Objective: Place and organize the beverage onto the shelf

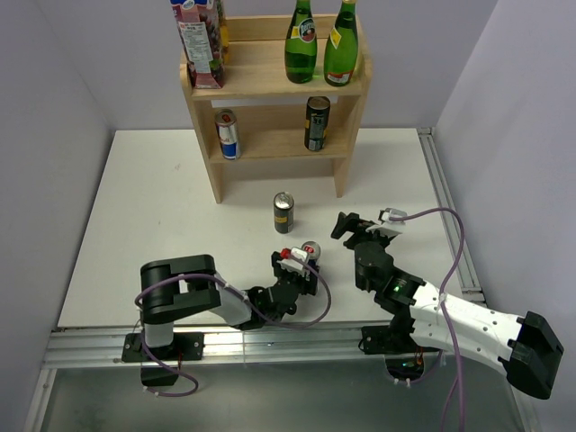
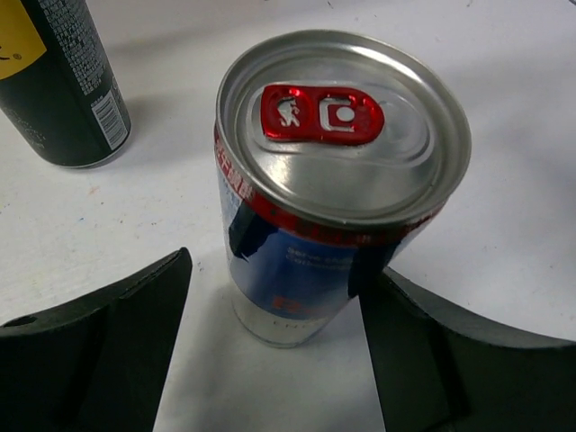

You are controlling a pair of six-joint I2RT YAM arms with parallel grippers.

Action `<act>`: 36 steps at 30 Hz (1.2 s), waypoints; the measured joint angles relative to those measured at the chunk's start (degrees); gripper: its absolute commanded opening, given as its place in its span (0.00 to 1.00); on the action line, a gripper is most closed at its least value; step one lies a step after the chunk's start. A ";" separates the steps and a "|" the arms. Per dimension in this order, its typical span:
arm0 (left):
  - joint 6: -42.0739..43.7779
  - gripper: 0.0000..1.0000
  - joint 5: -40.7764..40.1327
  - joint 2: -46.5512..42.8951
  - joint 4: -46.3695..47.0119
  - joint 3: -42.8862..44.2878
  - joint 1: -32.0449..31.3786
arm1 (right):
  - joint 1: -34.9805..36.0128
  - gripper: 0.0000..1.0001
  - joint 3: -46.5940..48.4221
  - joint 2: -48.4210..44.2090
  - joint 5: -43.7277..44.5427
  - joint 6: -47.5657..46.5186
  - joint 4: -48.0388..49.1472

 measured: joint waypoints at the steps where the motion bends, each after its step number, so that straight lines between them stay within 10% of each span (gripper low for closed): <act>1: 0.09 0.81 0.02 0.44 0.35 0.26 0.26 | 0.00 0.92 0.00 0.07 0.00 0.00 0.02; 8: 1.38 0.79 0.22 2.29 2.08 1.99 2.25 | 0.00 0.92 0.00 0.81 -0.20 0.17 0.00; 17: 2.95 0.52 0.96 5.42 4.48 4.79 4.50 | -0.04 0.92 0.00 1.14 -0.20 0.17 0.00; 20: 3.23 0.02 0.96 5.53 4.31 5.07 5.31 | -0.04 0.92 0.00 1.36 -0.22 0.17 0.00; 36: 5.29 0.00 -1.42 -18.29 -22.82 9.09 8.46 | -0.04 0.92 0.00 1.70 -0.42 0.28 0.07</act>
